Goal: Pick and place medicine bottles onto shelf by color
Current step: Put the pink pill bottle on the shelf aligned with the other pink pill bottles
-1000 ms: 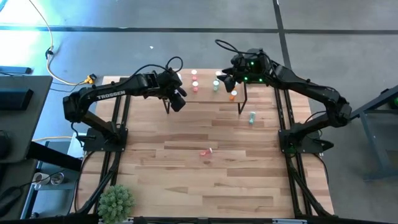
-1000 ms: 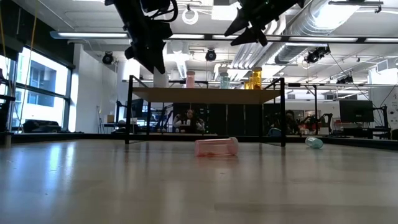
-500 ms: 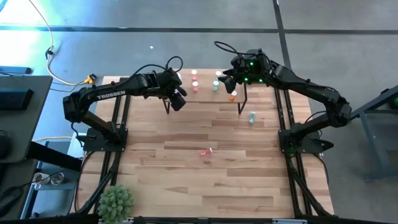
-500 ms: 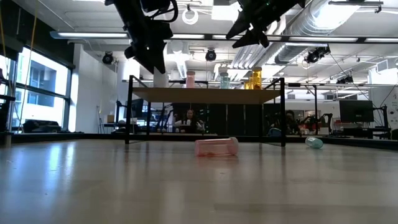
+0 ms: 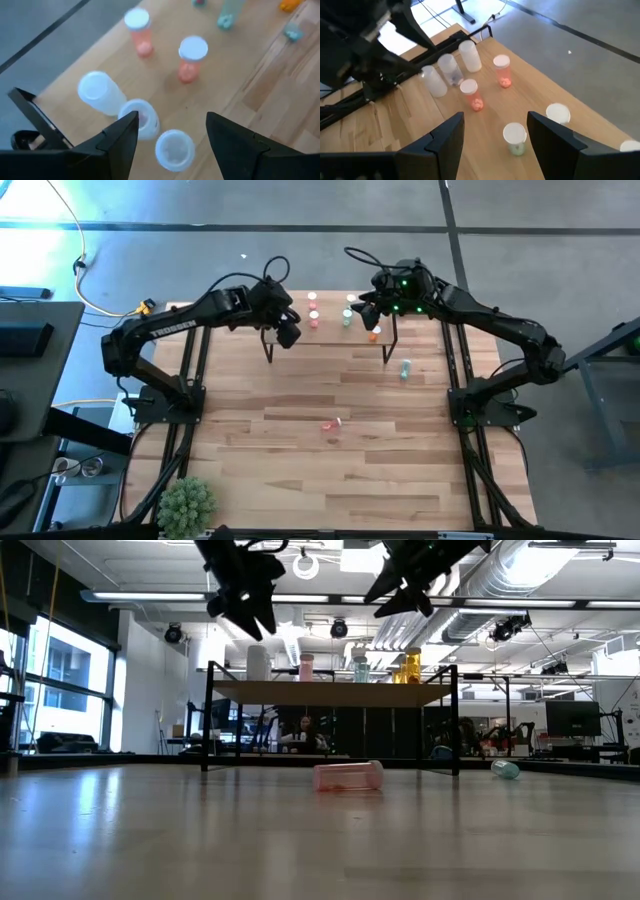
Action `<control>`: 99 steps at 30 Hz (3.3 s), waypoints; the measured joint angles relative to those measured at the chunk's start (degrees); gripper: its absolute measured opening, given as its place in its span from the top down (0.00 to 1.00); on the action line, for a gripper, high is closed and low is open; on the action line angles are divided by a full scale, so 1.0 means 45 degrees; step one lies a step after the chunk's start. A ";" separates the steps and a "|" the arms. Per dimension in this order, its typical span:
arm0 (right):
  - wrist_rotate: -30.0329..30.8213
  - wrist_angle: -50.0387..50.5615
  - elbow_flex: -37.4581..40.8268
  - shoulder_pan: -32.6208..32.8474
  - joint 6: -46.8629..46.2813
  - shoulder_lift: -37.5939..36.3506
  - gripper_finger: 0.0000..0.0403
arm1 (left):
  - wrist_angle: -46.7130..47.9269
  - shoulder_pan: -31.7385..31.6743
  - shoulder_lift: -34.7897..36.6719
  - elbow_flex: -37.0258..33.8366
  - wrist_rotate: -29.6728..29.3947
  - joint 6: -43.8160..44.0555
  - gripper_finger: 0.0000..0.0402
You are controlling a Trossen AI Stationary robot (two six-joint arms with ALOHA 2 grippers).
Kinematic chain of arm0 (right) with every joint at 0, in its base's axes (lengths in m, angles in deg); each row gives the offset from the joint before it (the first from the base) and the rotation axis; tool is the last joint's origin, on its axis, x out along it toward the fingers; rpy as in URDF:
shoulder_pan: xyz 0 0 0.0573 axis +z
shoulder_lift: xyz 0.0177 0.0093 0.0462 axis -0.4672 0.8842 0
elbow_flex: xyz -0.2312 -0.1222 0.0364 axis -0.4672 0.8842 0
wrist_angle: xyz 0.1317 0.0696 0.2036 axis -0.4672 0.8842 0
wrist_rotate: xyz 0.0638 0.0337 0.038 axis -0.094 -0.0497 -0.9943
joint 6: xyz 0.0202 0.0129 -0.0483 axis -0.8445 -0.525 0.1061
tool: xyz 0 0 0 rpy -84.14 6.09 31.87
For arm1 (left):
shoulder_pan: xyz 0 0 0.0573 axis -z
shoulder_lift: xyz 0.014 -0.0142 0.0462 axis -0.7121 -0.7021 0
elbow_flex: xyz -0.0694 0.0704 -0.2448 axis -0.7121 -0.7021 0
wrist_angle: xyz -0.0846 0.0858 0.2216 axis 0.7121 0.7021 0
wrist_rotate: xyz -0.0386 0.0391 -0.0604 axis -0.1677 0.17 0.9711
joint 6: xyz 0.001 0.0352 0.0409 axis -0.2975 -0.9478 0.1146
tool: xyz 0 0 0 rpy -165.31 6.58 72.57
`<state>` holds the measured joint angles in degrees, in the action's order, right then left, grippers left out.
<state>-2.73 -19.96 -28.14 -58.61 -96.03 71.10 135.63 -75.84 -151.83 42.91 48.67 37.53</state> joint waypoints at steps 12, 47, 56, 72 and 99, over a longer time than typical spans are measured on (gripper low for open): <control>-0.0083 0.0677 0.0000 0.0005 -0.0121 0.0000 0.49 | 0.1546 0.0005 0.0113 0.1902 0.0042 -0.1287 0.44; 0.2832 0.3840 0.0000 0.4781 -0.8248 -0.0418 0.49 | -0.1084 0.3022 0.1519 -0.0896 0.3106 -0.1867 0.44; 0.3338 0.5185 0.0000 0.6456 -1.0477 -0.0418 0.49 | -0.1045 0.4963 0.0523 -0.0903 0.3105 -0.1452 0.44; 0.3459 0.6387 0.0000 0.7009 -1.0046 -0.0408 0.49 | -0.3351 0.7571 -0.2032 -0.0896 0.2188 -0.1214 0.44; 0.3123 0.6211 0.0000 0.7004 -1.0006 -0.0408 0.49 | -0.5346 0.7693 -0.5901 -0.0896 0.0877 0.0596 0.44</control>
<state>11.33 7.99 -28.13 -27.10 -141.06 69.26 111.57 -41.22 -178.38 38.88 52.61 40.21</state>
